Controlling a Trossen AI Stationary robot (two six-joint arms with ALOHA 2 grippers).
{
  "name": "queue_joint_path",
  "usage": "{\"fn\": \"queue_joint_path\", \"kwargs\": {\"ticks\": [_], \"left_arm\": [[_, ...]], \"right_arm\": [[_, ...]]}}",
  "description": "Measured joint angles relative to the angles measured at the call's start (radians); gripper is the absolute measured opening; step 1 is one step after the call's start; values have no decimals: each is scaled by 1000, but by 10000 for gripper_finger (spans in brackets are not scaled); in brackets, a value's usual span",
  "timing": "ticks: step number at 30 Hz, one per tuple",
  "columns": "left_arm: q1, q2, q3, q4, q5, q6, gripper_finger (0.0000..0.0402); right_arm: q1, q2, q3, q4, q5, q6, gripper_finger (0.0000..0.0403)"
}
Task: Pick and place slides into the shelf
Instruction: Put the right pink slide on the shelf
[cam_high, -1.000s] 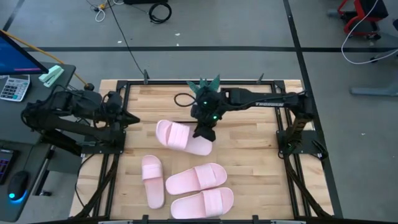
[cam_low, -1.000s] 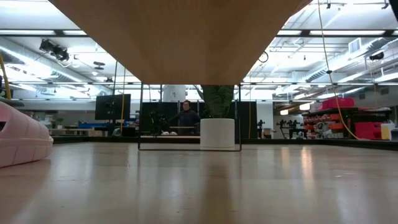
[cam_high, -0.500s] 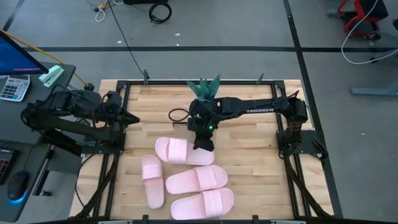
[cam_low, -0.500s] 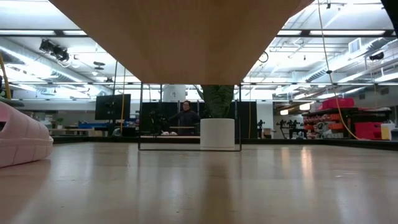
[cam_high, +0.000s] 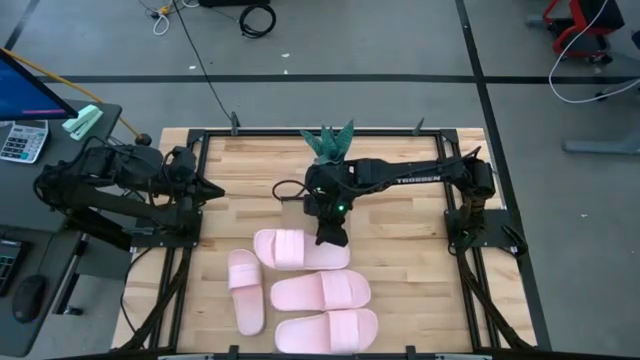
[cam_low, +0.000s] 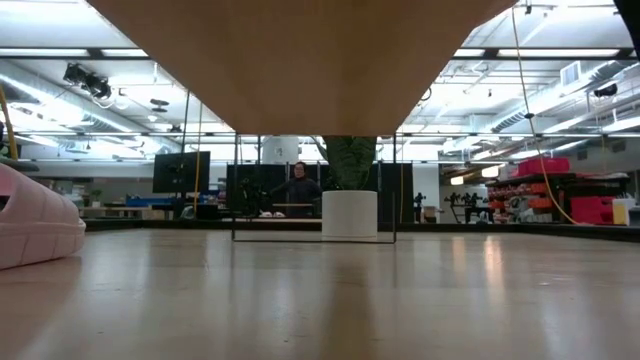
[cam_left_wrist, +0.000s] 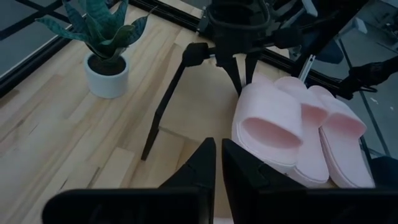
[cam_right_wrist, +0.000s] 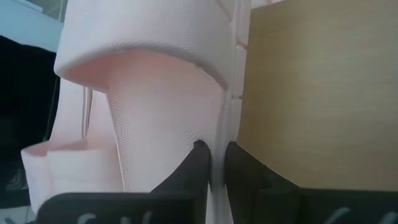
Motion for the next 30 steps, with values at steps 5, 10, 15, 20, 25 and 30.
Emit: {"fn": "queue_joint_path", "kwargs": {"ticks": [5,10,15,20,25,30], "left_arm": [[0,0,0,-1,0,3,30],[0,0,0,-2,0,12,23],[0,0,0,-8,0,13,30],[0,0,0,-13,0,13,35],[0,0,0,-14,0,14,35],[0,0,0,-14,-3,14,30]], "right_arm": [[9,11,0,-8,12,0,41],[9,10,0,-10,47,1,48],[15,11,-2,-18,61,-3,57],[23,11,-2,-21,85,1,75],[24,12,-5,-30,83,31,108],[21,16,-7,-33,82,69,147]]}}
